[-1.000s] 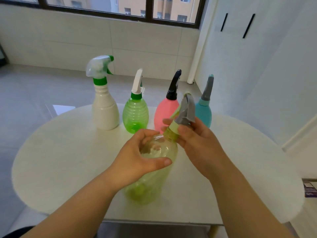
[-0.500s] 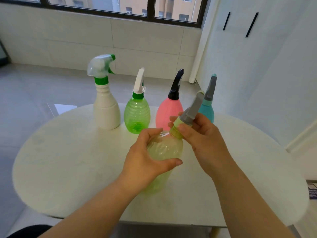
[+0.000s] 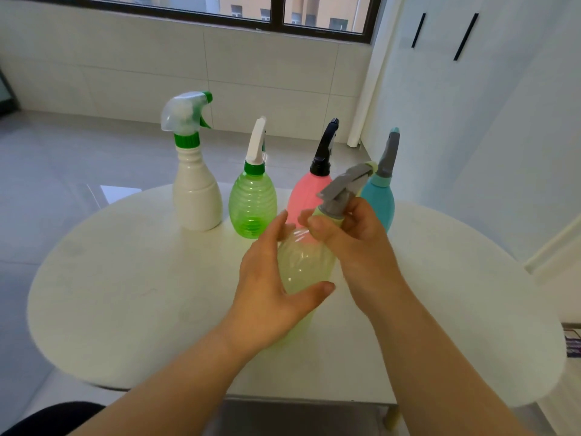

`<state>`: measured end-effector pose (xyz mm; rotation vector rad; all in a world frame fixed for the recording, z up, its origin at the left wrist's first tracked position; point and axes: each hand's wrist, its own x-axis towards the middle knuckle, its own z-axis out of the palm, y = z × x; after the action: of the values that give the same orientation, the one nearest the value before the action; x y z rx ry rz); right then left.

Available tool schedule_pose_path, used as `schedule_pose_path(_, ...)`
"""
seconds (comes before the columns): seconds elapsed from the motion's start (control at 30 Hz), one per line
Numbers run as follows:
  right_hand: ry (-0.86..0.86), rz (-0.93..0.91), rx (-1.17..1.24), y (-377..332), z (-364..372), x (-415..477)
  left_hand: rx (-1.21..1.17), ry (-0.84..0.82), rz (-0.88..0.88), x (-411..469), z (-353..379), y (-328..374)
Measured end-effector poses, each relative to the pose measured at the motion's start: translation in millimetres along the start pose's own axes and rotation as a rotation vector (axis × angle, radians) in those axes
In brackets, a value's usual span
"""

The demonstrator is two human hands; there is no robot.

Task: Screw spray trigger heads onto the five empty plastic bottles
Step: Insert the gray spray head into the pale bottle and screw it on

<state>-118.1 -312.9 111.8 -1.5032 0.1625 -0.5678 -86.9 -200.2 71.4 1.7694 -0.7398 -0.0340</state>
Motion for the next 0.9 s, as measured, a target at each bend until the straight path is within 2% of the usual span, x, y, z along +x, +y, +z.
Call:
schedule_pose_path(0.1, -0.009, 0.077, 0.098, 0, -20, 5, -0.079, -0.352, -0.116, 5, -22, -7)
schedule_pose_path(0.2, -0.083, 0.101, 0.127, 1, -30, 2, -0.06, -0.488, -0.191, 6, -31, -14)
schedule_pose_path(0.3, -0.109, 0.117, 0.146, 0, -28, 0, -0.075, -0.425, -0.169, 3, -27, -18)
schedule_pose_path(0.43, -0.081, 0.1, 0.118, -2, -20, 2, 0.128, -0.071, -0.049, -20, 7, -21)
schedule_pose_path(0.5, -0.133, 0.076, 0.037, -3, -16, 1, 0.218, 0.074, -0.019, -30, 23, -20)
schedule_pose_path(0.57, -0.179, 0.061, -0.025, -5, -14, 1, 0.166, 0.025, -0.032, -29, 22, -21)
schedule_pose_path(0.7, -0.205, 0.07, 0.07, -7, -21, 2, -0.12, -0.368, -0.105, -9, -9, -25)
schedule_pose_path(0.77, -0.243, 0.079, 0.086, -7, -22, 1, -0.153, -0.468, -0.126, 1, -19, -24)
schedule_pose_path(0.83, -0.228, 0.086, 0.073, -7, -20, 0, -0.159, -0.457, -0.13, 6, -17, -24)
schedule_pose_path(0.9, -0.112, 0.086, 0.01, -5, -18, 2, -0.124, -0.371, -0.121, 4, -9, -24)
